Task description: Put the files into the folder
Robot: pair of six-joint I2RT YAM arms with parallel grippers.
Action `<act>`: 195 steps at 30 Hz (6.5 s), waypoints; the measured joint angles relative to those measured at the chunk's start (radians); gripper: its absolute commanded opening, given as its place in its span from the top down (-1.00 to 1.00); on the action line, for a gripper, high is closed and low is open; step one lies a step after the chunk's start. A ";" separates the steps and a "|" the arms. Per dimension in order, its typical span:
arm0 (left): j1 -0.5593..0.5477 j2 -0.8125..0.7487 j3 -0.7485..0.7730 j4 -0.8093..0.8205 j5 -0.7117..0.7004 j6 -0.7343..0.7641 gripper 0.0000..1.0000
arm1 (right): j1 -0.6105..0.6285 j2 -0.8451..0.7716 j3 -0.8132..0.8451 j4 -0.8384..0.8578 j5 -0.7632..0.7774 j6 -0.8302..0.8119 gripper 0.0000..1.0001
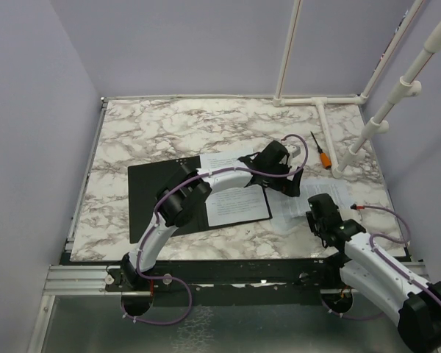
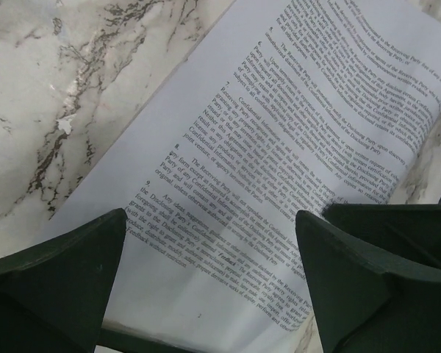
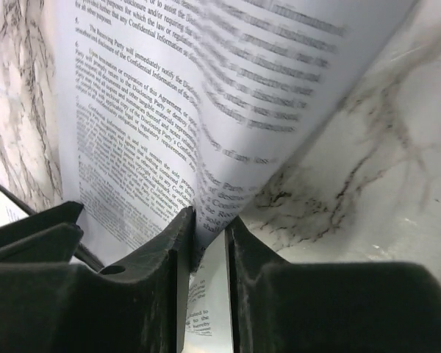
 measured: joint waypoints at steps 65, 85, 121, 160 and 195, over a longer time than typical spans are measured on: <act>0.484 -1.193 -0.830 0.115 -0.006 -0.244 -0.98 | 0.000 0.209 0.721 0.264 -1.082 -1.044 0.99; 0.558 -1.222 -1.048 0.868 0.412 -0.684 -0.22 | 0.000 0.307 0.758 0.489 -1.466 -0.985 0.99; 0.555 -1.300 -0.896 1.037 0.681 -0.821 1.00 | 0.000 0.209 0.679 0.553 -1.382 -1.023 -1.00; 0.423 -1.281 -0.800 0.953 0.775 -0.713 1.00 | 0.000 0.018 0.461 1.500 -1.642 -0.505 -0.04; 0.423 -1.328 -0.825 0.701 0.599 -0.516 1.00 | 0.000 0.077 0.602 0.907 -1.445 -0.802 0.98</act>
